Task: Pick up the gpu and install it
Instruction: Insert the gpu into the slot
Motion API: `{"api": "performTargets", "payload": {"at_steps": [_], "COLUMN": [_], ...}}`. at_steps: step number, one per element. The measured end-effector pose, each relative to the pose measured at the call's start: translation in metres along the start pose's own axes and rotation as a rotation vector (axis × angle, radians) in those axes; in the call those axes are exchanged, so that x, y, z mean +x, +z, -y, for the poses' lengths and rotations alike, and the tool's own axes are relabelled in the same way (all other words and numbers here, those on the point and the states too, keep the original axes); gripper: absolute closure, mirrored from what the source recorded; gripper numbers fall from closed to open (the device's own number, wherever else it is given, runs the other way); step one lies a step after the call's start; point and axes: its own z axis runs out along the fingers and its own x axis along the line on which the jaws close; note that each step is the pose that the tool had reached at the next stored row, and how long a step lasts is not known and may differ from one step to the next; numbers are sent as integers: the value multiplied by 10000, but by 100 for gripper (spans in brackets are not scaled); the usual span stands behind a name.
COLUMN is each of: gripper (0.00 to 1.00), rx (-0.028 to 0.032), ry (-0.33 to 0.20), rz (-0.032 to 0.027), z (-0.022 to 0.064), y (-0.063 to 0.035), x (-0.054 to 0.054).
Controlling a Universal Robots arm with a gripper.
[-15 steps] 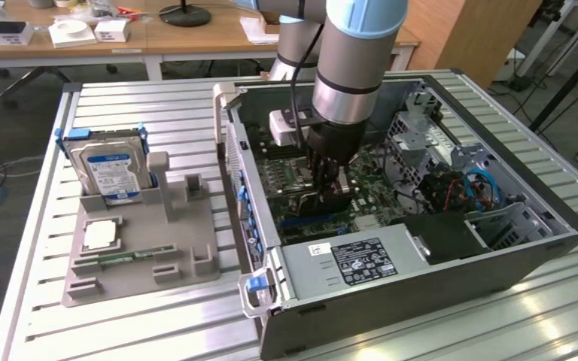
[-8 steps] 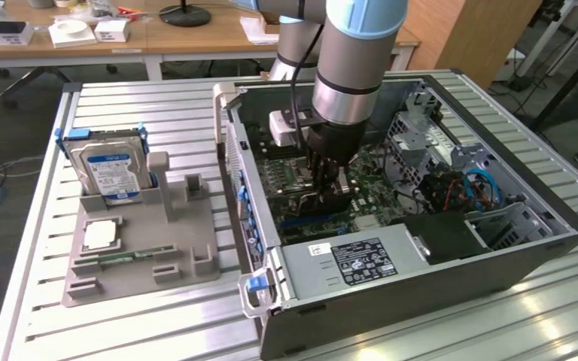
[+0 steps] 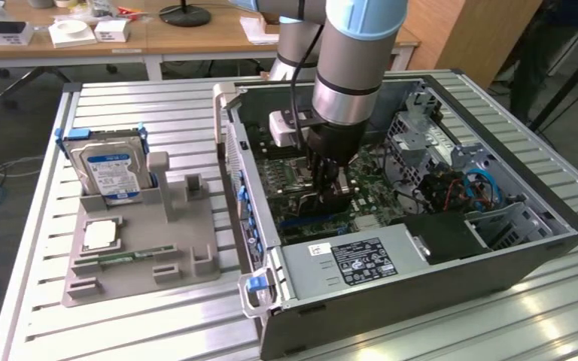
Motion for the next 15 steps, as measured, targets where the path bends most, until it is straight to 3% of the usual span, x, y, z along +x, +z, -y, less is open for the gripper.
{"api": "performTargets", "payload": {"at_steps": [15], "gripper": [74], "rx": [3], "ry": [-2], "rz": [-1], "z": [0], "y": [-10], "x": [0]}}
